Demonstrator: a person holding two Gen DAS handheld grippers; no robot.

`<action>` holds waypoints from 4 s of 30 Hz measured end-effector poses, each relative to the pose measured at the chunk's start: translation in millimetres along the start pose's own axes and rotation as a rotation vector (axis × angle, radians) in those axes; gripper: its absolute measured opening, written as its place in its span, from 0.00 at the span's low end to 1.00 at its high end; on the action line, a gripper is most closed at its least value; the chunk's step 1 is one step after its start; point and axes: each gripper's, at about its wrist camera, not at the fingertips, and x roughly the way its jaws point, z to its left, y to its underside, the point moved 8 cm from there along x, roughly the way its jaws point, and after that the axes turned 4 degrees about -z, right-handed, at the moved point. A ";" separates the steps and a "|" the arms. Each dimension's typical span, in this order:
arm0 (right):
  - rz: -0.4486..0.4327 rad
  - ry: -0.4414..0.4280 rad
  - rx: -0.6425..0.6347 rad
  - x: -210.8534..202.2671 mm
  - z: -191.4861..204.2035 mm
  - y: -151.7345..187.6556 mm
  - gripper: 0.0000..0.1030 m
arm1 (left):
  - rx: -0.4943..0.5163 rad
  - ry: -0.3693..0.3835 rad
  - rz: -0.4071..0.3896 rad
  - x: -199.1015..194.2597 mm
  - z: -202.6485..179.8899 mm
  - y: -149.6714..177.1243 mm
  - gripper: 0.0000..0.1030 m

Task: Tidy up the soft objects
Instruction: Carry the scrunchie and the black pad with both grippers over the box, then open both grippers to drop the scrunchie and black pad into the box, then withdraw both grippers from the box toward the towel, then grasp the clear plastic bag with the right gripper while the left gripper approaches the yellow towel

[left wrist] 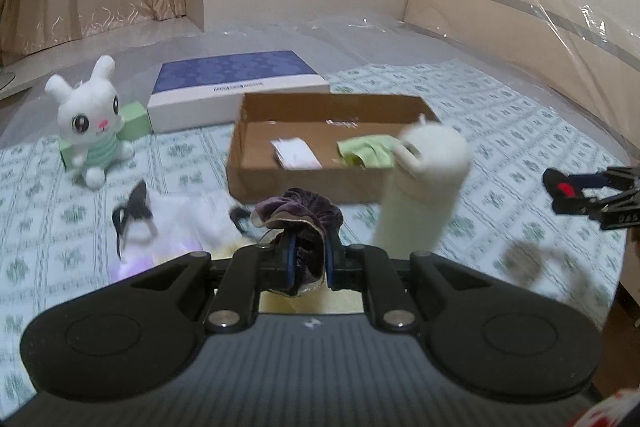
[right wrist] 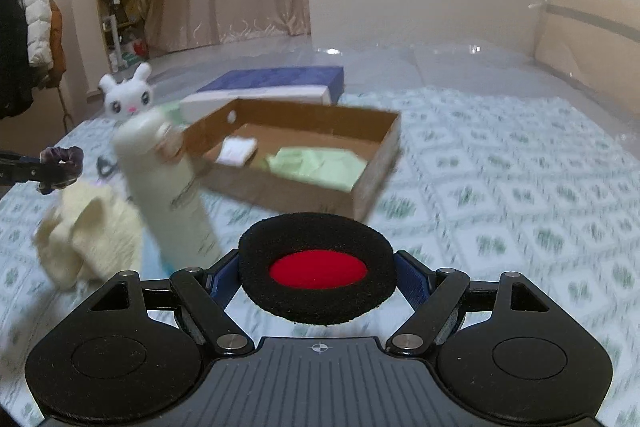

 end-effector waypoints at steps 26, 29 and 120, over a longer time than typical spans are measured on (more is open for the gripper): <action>-0.006 -0.070 -0.022 186.0 -32.9 -135.2 0.77 | 0.036 0.089 0.084 206.9 -2.4 -95.0 0.13; 0.008 -0.072 -0.011 198.5 -33.4 -132.6 0.77 | 0.049 0.098 0.100 220.8 -9.5 -94.0 0.15; 0.032 -0.222 -0.157 -57.7 163.0 79.4 0.86 | -0.132 -0.256 -0.027 -137.7 -36.7 140.5 0.66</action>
